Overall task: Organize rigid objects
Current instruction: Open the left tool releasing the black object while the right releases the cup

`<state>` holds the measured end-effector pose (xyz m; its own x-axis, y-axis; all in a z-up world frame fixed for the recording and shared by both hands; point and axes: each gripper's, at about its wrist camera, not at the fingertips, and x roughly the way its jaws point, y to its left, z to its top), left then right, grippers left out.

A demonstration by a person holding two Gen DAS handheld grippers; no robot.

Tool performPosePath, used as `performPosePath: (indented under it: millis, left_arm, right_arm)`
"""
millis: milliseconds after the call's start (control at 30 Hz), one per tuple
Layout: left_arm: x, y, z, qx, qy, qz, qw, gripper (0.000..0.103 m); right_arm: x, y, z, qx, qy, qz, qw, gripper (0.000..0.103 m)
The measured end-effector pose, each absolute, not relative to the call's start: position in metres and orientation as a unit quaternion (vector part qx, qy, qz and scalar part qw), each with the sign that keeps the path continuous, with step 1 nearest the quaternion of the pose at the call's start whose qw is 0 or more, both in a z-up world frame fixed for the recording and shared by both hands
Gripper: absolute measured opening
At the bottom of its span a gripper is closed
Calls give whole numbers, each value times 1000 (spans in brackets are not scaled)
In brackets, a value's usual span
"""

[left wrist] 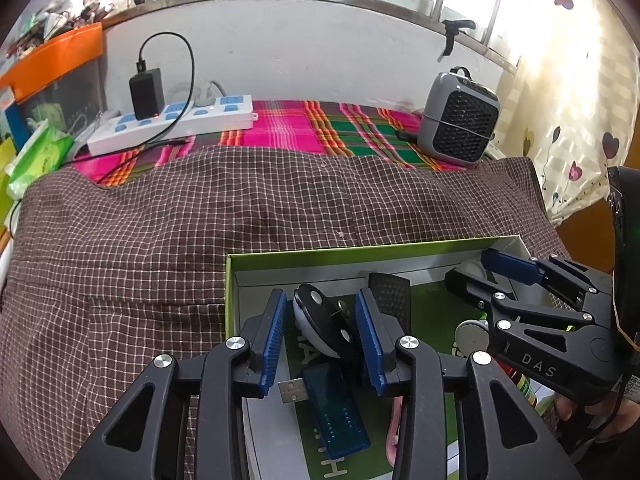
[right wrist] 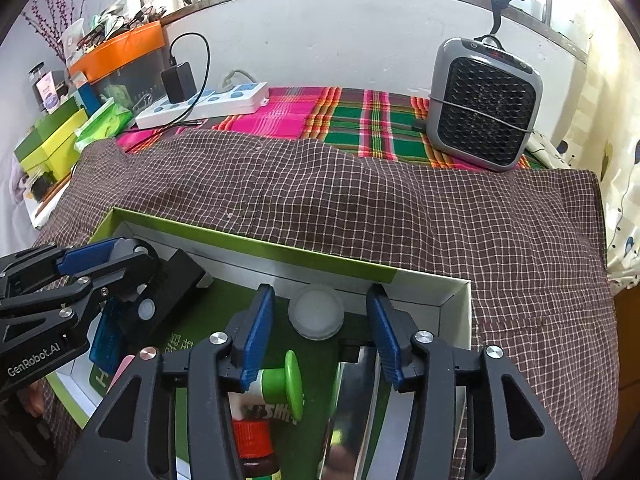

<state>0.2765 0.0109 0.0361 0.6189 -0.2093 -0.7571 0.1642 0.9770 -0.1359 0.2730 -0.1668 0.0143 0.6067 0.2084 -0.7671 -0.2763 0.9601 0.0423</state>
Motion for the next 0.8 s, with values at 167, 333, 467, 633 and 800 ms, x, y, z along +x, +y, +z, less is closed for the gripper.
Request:
performPosePath:
  millis: [167, 333, 467, 633, 800]
  left_arm:
    - [272, 13, 42, -28, 418, -99, 903, 35]
    - [265, 12, 48, -28, 413, -104, 904, 36]
    - [258, 11, 53, -27, 408, -102, 907, 36]
    - [248, 13, 59, -27, 403, -100, 909, 36]
    - [237, 13, 67, -24, 395, -99, 913, 36]
  right_arm:
    - [268, -169, 20, -32, 413, 133, 900, 50]
    - [262, -169, 28, -27, 405, 133, 904, 50]
    - [255, -166, 35, -30, 397, 135, 907, 50]
    - [247, -165, 41, -29, 391, 137, 910, 50]
    - [238, -162, 46, -29, 386, 139, 912, 50]
